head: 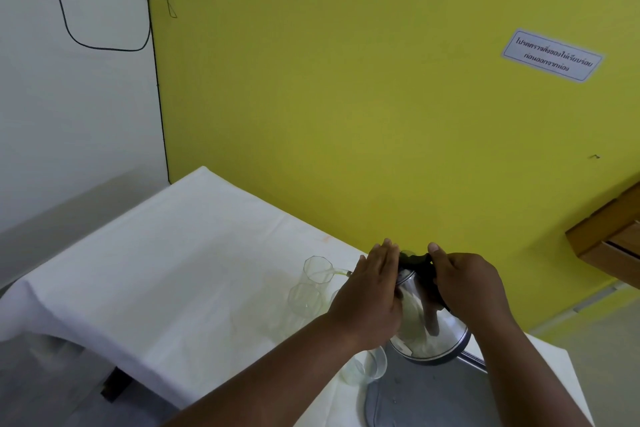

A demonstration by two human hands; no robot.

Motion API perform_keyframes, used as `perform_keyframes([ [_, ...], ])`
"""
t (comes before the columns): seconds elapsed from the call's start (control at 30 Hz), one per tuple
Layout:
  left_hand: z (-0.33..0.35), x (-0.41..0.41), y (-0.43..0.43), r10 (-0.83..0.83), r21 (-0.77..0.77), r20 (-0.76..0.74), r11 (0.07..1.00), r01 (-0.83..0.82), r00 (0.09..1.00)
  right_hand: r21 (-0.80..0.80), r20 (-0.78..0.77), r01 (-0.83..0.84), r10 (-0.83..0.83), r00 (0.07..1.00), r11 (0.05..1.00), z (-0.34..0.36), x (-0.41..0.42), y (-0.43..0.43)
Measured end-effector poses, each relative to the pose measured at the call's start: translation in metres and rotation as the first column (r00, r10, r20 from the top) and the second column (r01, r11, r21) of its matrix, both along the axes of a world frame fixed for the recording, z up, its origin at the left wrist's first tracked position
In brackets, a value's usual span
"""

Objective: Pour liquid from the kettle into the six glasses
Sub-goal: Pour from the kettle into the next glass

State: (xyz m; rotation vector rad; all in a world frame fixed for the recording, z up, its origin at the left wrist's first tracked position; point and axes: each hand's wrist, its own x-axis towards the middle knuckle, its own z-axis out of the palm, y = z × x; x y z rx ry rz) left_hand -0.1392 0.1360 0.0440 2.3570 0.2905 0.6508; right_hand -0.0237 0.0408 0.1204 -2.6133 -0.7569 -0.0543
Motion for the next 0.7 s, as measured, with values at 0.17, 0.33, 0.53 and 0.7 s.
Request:
perform_keyframes([
  [0.17, 0.0004, 0.0003, -0.0008, 0.0, -0.007, 0.001, 1.0, 0.0, 1.0, -0.013, 0.021, -0.001, 0.002, 1.0, 1.0, 0.001, -0.0002, 0.0004],
  [0.33, 0.0009, 0.0008, -0.0004, -0.006, -0.005, 0.002, 1.0, 0.006, 1.0, -0.009, 0.012, 0.005, -0.005, 1.0, 1.0, 0.0029, 0.0002, -0.0006],
  [0.53, 0.0013, 0.001, -0.0014, -0.005, -0.009, -0.004, 1.0, 0.005, 1.0, -0.016, 0.025, -0.006, 0.006, 1.0, 1.0, 0.0039, 0.0003, -0.0013],
  [0.7, 0.0019, 0.0003, -0.0021, -0.002, -0.014, 0.003, 1.0, 0.003, 1.0, -0.019, 0.03, -0.008, 0.008, 1.0, 1.0, 0.0057, -0.0007, -0.001],
])
